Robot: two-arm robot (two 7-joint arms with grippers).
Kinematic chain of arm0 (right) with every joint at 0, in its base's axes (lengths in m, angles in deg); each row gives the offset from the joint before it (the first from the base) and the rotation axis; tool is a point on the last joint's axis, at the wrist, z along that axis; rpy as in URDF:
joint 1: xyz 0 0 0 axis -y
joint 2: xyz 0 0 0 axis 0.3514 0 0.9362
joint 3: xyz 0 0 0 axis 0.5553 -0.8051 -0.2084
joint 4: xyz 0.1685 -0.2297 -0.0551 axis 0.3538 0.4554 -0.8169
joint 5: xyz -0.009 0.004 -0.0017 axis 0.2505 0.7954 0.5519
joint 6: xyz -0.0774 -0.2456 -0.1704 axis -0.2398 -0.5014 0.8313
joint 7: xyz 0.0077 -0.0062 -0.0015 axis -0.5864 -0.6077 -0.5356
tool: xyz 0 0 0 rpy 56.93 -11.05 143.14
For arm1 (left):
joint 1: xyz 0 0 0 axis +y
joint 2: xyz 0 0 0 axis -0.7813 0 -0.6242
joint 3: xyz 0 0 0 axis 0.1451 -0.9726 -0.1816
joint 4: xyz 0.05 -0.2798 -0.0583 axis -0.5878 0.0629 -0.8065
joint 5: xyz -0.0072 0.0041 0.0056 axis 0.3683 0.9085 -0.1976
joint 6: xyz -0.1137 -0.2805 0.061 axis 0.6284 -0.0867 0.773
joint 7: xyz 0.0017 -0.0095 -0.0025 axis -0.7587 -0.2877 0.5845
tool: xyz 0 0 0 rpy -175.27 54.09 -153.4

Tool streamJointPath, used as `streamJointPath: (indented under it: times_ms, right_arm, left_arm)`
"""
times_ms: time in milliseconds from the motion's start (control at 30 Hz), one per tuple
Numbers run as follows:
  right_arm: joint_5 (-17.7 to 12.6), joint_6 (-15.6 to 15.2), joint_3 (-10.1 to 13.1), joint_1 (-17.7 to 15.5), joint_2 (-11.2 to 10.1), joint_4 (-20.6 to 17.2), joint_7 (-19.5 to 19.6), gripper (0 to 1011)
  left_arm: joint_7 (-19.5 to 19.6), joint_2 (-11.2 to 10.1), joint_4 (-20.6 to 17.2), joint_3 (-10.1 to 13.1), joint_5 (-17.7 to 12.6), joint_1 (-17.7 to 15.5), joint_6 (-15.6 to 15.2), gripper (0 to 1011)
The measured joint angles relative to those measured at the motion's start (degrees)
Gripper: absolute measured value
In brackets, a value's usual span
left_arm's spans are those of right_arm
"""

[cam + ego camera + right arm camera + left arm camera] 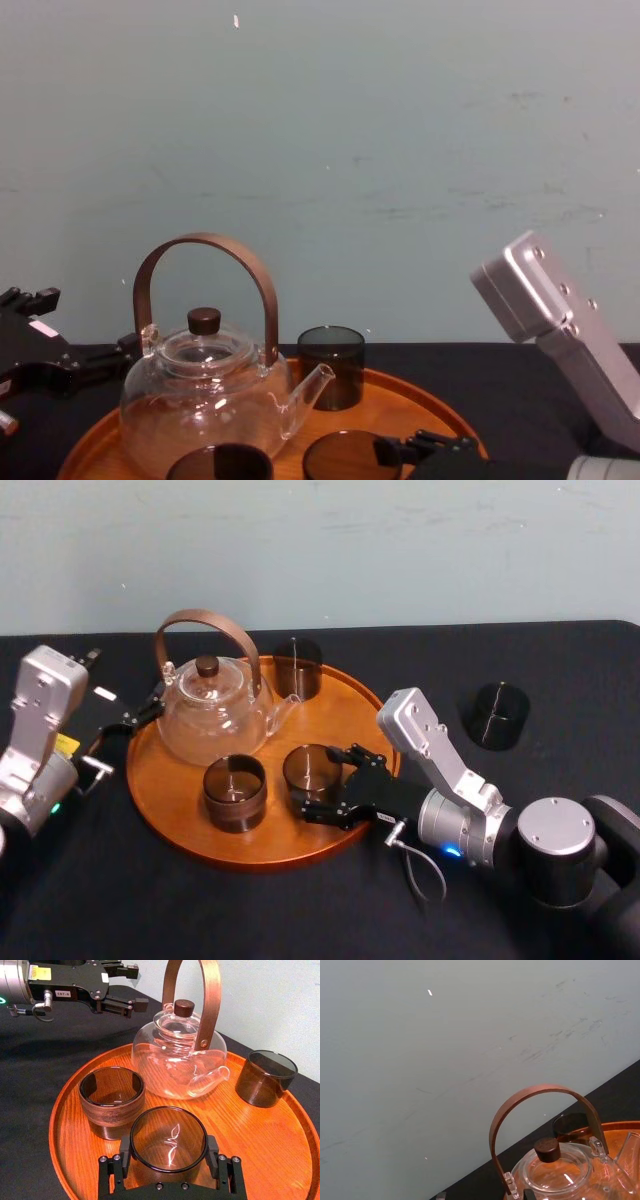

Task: Pick up the glass from the table and place it on the tray.

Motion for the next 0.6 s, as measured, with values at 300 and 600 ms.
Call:
streamJointPath:
  times_ms: [300,600]
  right_arm:
    - [-0.03,-0.01,0.05,-0.02,-0.04,-0.05,0.00,915]
    - [-0.06,-0.01,0.06,-0.05,-0.08,-0.11,0.00,1002]
  left_arm:
    - [0.00,0.00,0.00,0.00,0.00,0.00,0.00,1001]
    - [0.00,0.00,0.00,0.00,0.00,0.00,0.00,1001]
